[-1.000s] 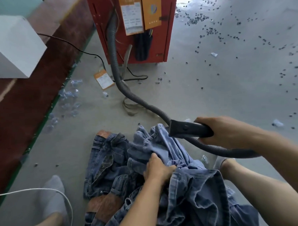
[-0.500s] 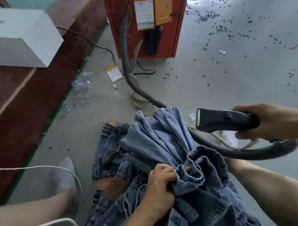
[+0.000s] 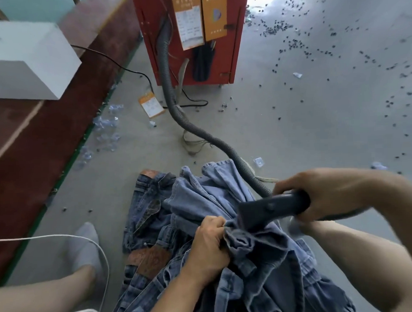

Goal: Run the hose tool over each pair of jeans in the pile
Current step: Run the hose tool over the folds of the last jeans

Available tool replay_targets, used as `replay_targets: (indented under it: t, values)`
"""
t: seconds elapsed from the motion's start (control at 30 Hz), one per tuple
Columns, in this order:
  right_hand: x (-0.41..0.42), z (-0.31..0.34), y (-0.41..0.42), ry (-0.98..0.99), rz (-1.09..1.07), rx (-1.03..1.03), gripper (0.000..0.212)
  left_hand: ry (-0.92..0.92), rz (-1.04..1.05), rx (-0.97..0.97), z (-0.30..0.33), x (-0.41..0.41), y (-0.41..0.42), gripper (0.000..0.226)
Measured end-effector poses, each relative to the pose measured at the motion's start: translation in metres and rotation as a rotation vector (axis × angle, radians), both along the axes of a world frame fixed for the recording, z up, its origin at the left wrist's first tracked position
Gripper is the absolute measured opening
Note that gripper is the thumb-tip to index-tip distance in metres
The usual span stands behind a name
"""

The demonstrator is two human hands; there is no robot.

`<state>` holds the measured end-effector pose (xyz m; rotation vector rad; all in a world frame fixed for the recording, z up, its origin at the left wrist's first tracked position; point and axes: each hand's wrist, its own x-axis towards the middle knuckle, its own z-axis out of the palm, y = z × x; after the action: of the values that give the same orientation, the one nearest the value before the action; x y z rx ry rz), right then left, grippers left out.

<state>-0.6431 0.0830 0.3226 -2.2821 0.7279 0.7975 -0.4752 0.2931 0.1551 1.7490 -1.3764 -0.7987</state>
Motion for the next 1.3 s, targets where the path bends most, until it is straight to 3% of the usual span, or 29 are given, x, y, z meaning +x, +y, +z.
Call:
replay_targets:
  t: [0.07,0.17,0.23,0.3,0.4,0.5,0.6,0.67,0.7,0.73,0.8,0.83,0.87,0.97,1.03,1.1,1.13,1.17,1.23,1.3]
  values:
    - [0.018,-0.007,0.015,-0.085,0.045,0.007,0.045,0.037,0.004,-0.013,0.004,-0.001,-0.001,0.015]
    - [0.022,0.001,0.006,-0.293,-0.097,-0.009,0.030,-0.213,-0.052,-0.082,0.004,-0.005,0.002,0.011]
    - [0.014,0.013,-0.012,-0.372,-0.242,-0.021,0.022,-0.283,-0.060,-0.075,0.002,-0.006,0.006,0.006]
    - [0.002,0.022,-0.026,-0.300,-0.280,-0.030,0.021,-0.296,-0.056,-0.068,0.001,-0.008,0.010,0.001]
    - [-0.003,0.023,-0.030,0.020,-0.094,-0.042,0.027,-0.287,-0.041,-0.054,-0.002,-0.006,0.009,0.004]
    - [0.014,0.013,-0.008,0.201,0.052,0.105,0.028,-0.264,-0.003,-0.062,-0.002,-0.007,0.008,0.010]
    - [0.037,0.001,0.015,0.108,0.074,0.192,0.022,-0.153,0.026,-0.024,0.002,-0.010,0.008,0.021]
    - [0.048,-0.001,0.016,-0.045,-0.045,0.203,0.015,-0.178,-0.025,-0.018,0.004,-0.010,0.007,0.030]
    - [0.052,-0.002,0.012,-0.124,-0.118,0.159,0.014,-0.137,-0.046,0.005,0.003,-0.011,0.008,0.034]
    - [0.056,-0.003,0.007,-0.191,-0.187,0.092,0.013,0.033,-0.027,0.057,0.003,-0.009,0.007,0.039]
    - [0.061,-0.008,-0.003,-0.269,-0.294,-0.027,0.014,0.759,0.193,0.174,0.015,0.000,0.000,0.042]
    - [0.063,-0.012,-0.007,-0.270,-0.304,-0.081,0.013,1.038,0.367,0.240,0.009,0.003,-0.005,0.045]
    - [0.065,-0.018,-0.010,-0.248,-0.280,-0.137,0.013,1.180,0.553,0.297,0.000,0.006,-0.011,0.048]
    - [0.074,-0.035,-0.005,-0.145,-0.164,-0.225,0.014,0.829,1.002,0.473,-0.021,0.009,-0.028,0.025]
    - [0.080,-0.050,0.009,-0.075,-0.078,-0.167,0.018,0.778,1.074,0.574,-0.029,0.015,-0.037,0.048]
    - [0.081,-0.066,0.026,0.015,0.026,-0.064,0.024,0.905,1.064,0.661,-0.037,0.028,-0.045,0.070]
    - [0.080,-0.072,0.032,0.044,0.049,-0.011,0.026,1.073,1.080,0.663,-0.037,0.035,-0.049,0.076]
    - [0.077,-0.076,0.034,0.054,0.046,0.029,0.026,1.266,1.071,0.617,-0.041,0.042,-0.054,0.071]
    - [0.071,-0.078,0.031,0.047,0.003,0.051,0.023,1.554,1.009,0.589,-0.043,0.051,-0.056,0.030]
    - [0.064,-0.073,0.021,0.028,-0.025,0.038,0.021,1.604,0.886,0.599,-0.046,0.052,-0.050,0.031]
